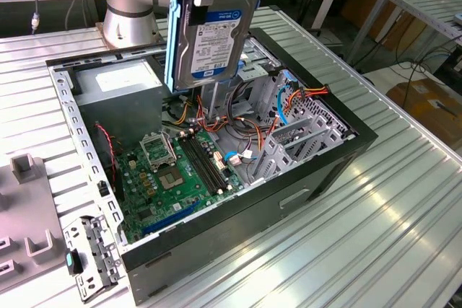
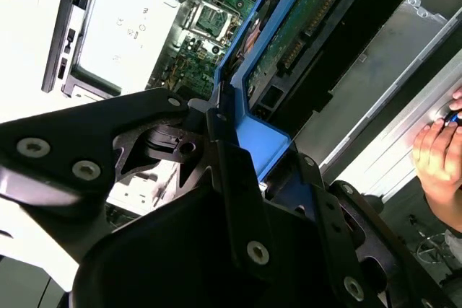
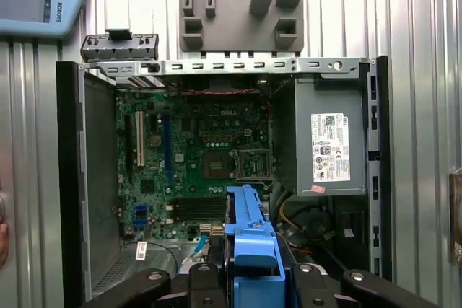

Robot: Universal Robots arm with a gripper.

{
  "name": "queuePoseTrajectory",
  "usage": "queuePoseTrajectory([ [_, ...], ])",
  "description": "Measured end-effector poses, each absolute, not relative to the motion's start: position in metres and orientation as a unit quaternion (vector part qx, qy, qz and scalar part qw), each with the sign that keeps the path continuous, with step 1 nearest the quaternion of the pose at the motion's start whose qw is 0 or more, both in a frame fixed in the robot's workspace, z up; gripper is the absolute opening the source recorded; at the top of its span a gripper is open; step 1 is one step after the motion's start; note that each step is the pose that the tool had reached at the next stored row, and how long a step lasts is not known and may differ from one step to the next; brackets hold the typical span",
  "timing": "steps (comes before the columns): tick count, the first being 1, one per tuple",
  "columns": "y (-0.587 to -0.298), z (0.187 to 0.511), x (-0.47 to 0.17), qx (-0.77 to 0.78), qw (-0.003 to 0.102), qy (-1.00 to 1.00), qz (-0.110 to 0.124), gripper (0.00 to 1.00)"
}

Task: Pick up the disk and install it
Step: 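Insert the disk into the insertion slot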

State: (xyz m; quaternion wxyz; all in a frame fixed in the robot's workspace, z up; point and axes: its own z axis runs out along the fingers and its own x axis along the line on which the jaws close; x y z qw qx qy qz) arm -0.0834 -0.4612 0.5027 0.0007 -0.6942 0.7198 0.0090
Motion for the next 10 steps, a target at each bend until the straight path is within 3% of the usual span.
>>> queuePoseTrajectory([
  [10, -0.4627, 0.5027, -0.0834, -0.694, 0.001, 0.720, 0.009, 0.37],
])
